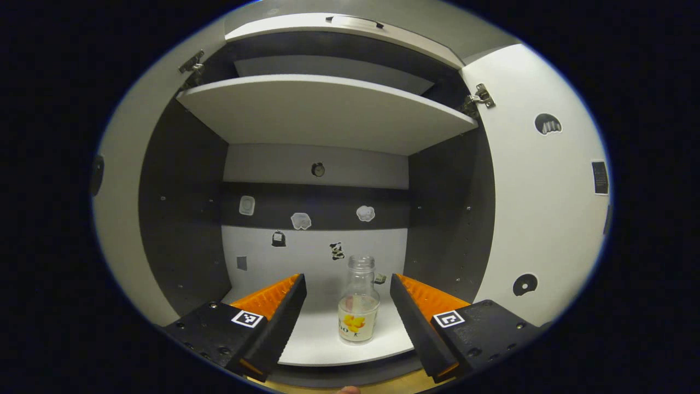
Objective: Grasp the bottle in the cabinet with the left hand and place it on the coaster, then close the right door with the right hand and the left door with the left hand.
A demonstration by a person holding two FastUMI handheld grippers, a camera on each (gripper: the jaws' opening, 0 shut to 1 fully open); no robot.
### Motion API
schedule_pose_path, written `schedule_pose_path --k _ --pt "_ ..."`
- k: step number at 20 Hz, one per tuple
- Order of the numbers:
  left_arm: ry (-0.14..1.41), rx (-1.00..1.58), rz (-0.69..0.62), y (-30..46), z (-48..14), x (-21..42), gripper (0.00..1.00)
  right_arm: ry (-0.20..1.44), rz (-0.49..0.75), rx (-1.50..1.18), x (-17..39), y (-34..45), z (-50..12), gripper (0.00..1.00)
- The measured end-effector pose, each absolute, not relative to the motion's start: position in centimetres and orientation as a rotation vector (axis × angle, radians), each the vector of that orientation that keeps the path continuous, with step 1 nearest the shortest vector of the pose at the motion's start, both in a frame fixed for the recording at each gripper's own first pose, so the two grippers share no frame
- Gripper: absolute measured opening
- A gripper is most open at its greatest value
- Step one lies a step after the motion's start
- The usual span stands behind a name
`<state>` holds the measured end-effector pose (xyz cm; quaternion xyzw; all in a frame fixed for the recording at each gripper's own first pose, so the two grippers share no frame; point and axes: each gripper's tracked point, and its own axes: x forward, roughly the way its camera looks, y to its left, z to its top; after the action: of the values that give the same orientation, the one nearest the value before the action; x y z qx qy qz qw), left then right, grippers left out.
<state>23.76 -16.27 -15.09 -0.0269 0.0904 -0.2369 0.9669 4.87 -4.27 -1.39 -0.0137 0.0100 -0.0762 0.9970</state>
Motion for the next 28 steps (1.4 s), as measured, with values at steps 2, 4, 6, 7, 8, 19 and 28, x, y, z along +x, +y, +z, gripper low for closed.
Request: schedule_pose_path --k 2,4,6,7,8,19,28 --pt "0.208 -0.047 -0.492 -17.4 -16.6 25.0 0.97 0.002 -0.175 -0.046 4.0 -4.8 -0.8 0.92" --pt "0.227 -0.036 -0.498 -18.3 -17.9 26.2 0.96 -0.008 -0.197 -0.052 3.2 -5.3 -0.3 0.95" --pt "0.25 -0.022 -0.497 -19.0 -19.2 27.3 0.94 -0.014 -0.223 -0.053 2.4 -6.0 -0.1 0.95" --pt "0.252 -0.025 -0.496 -19.2 -19.5 27.8 0.93 -0.015 -0.236 -0.055 1.9 -6.3 0.0 0.92" --pt "0.259 -0.028 -0.496 -19.5 -20.0 28.4 0.92 -0.017 -0.248 -0.057 1.5 -6.8 0.1 0.95" --pt "0.267 -0.056 -0.441 -19.2 -20.2 29.9 0.48 -0.022 -0.334 -0.078 -1.8 -10.0 0.8 0.96" --pt "0.256 -0.067 -0.49 -17.4 -16.6 23.6 0.47 -0.053 -0.31 -0.068 -3.6 -11.0 1.9 0.93"
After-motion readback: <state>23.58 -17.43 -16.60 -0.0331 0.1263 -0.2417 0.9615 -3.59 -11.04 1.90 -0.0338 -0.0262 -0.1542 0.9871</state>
